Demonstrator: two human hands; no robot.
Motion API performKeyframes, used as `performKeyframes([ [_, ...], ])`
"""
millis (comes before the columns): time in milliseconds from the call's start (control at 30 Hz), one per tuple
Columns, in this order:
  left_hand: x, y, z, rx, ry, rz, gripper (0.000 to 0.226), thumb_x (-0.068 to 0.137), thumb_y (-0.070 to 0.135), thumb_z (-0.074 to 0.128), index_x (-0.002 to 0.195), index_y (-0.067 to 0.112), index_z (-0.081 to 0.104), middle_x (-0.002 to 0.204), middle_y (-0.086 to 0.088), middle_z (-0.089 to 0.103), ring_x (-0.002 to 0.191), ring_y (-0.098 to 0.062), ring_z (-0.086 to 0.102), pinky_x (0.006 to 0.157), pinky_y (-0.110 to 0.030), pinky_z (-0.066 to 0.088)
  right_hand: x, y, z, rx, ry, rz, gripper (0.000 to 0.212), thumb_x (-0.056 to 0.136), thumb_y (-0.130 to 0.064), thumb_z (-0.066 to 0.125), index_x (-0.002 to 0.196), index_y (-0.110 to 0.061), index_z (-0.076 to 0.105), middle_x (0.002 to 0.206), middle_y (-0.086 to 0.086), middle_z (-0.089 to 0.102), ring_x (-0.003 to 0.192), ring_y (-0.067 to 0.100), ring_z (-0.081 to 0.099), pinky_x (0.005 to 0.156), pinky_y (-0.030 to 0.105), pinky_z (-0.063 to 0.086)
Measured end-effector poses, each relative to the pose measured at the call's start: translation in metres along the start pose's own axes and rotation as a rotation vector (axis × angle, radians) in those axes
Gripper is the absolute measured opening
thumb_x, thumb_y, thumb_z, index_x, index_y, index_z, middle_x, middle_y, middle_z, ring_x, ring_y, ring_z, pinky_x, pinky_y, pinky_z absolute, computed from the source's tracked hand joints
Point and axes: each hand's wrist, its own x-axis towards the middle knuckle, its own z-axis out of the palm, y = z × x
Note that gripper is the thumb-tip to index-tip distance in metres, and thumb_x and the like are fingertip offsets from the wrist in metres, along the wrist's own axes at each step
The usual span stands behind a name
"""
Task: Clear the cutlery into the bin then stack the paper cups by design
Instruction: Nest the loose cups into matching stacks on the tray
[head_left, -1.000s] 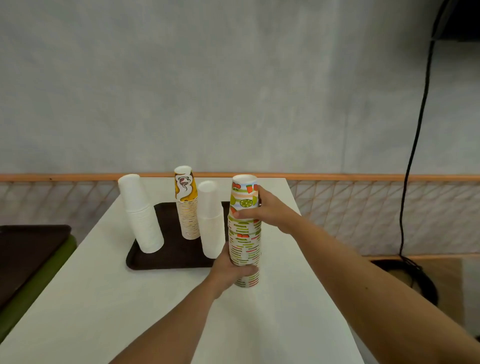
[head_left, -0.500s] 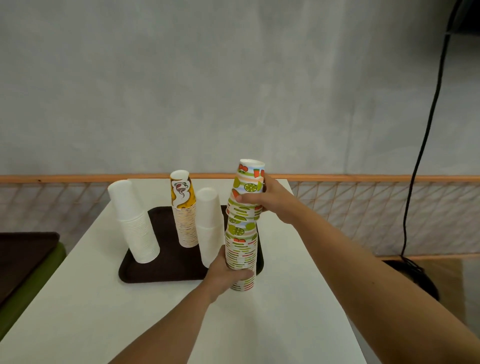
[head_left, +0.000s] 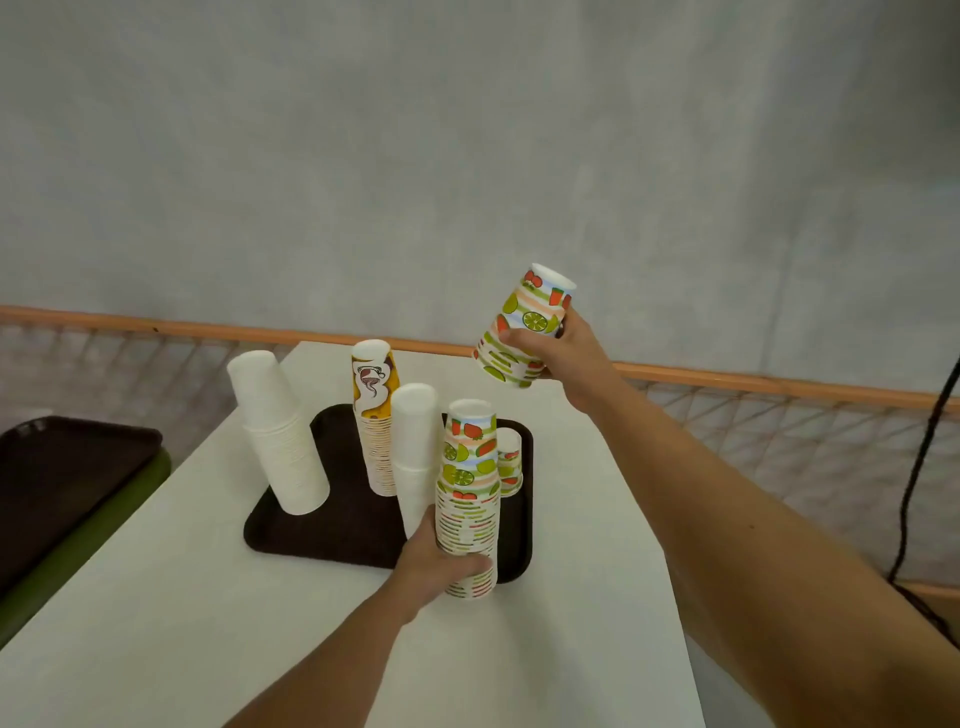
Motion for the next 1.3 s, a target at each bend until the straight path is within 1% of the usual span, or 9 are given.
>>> performKeyframes([
  [200, 0.004, -0.001, 0.008, -0.041, 0.097, -0.026, 0.081, 0.063, 0.01, 0.084, 0.13, 0.028, 0.042, 0.122, 0.006, 0.059, 0.116, -0.016, 0.054, 0.103, -0.039, 0.042, 0.029, 0.056, -0.01, -0.08, 0.097, 0.068, 0.063, 0.066, -0.018, 0.083, 0.12, -0.014, 0.051, 0.115, 0.005, 0.064, 0.105, 0.021, 0.062, 0.094, 0.043, 0.051],
  [367, 0.008, 0.001, 0.015, -0.036, 0.143, -0.03, 0.081, 0.065, 0.011, 0.083, 0.131, 0.029, 0.041, 0.125, 0.006, 0.057, 0.117, -0.016, 0.053, 0.103, -0.039, 0.041, 0.03, 0.098, -0.009, -0.195, 0.081, 0.064, 0.061, 0.07, -0.017, 0.081, 0.121, -0.014, 0.049, 0.114, 0.003, 0.062, 0.1, 0.016, 0.059, 0.087, 0.03, 0.049],
  [500, 0.012, 0.006, 0.023, -0.039, 0.165, -0.03, 0.078, 0.067, 0.009, 0.082, 0.128, 0.031, 0.041, 0.119, 0.009, 0.057, 0.112, -0.011, 0.052, 0.097, -0.033, 0.041, 0.036, 0.131, -0.01, -0.297, -0.001, 0.073, 0.062, 0.071, -0.02, 0.081, 0.123, -0.012, 0.047, 0.12, 0.007, 0.061, 0.107, 0.023, 0.06, 0.093, 0.036, 0.05],
  [633, 0.016, 0.008, 0.027, -0.019, 0.179, -0.02, 0.077, 0.066, 0.01, 0.082, 0.126, 0.034, 0.04, 0.118, 0.012, 0.058, 0.111, -0.01, 0.054, 0.094, -0.029, 0.042, 0.041, 0.155, -0.012, -0.353, -0.033, 0.061, 0.06, 0.072, -0.02, 0.08, 0.121, -0.011, 0.047, 0.119, 0.009, 0.062, 0.107, 0.025, 0.06, 0.09, 0.034, 0.05],
  [767, 0.021, 0.009, 0.028, 0.001, 0.187, -0.02, 0.079, 0.066, 0.012, 0.083, 0.127, 0.035, 0.039, 0.123, 0.009, 0.058, 0.115, -0.011, 0.054, 0.096, -0.03, 0.043, 0.047, 0.173, -0.01, -0.362, -0.066, 0.105, 0.063, 0.071, -0.019, 0.081, 0.122, -0.011, 0.045, 0.121, 0.01, 0.06, 0.11, 0.026, 0.059, 0.094, 0.039, 0.05],
  [933, 0.025, 0.012, 0.028, -0.011, 0.192, -0.014, 0.078, 0.066, 0.009, 0.082, 0.124, 0.038, 0.039, 0.123, 0.009, 0.058, 0.115, -0.011, 0.053, 0.097, -0.031, 0.042, 0.045, 0.189, -0.012, -0.393, -0.153, 0.159, 0.068, 0.072, -0.018, 0.08, 0.127, -0.013, 0.04, 0.125, 0.012, 0.055, 0.114, 0.028, 0.054, 0.093, 0.037, 0.046],
  [1067, 0.028, 0.017, 0.031, -0.016, 0.177, -0.007, 0.08, 0.068, 0.007, 0.081, 0.128, 0.035, 0.037, 0.122, 0.011, 0.056, 0.115, -0.01, 0.051, 0.097, -0.03, 0.04, 0.042, 0.187, -0.018, -0.409, -0.192, 0.177, 0.075, 0.073, -0.029, 0.079, 0.133, -0.017, 0.036, 0.131, 0.011, 0.051, 0.119, 0.028, 0.051, 0.097, 0.039, 0.045],
  [1167, 0.029, 0.019, 0.035, -0.016, 0.168, -0.016, 0.082, 0.068, 0.008, 0.081, 0.132, 0.034, 0.036, 0.121, 0.012, 0.055, 0.115, -0.01, 0.05, 0.098, -0.032, 0.039, 0.042, 0.171, -0.026, -0.413, -0.203, 0.156, 0.067, 0.078, -0.024, 0.075, 0.134, -0.017, 0.039, 0.133, 0.011, 0.049, 0.122, 0.025, 0.048, 0.097, 0.034, 0.042],
  [1300, 0.026, 0.024, 0.04, -0.006, 0.153, -0.002, 0.078, 0.069, 0.009, 0.08, 0.127, 0.037, 0.036, 0.114, 0.018, 0.055, 0.113, -0.007, 0.049, 0.096, -0.03, 0.039, 0.04, 0.139, -0.037, -0.362, -0.149, 0.054, 0.039, 0.087, -0.011, 0.062, 0.124, -0.015, 0.05, 0.123, 0.006, 0.054, 0.113, 0.015, 0.048, 0.093, 0.027, 0.04],
])
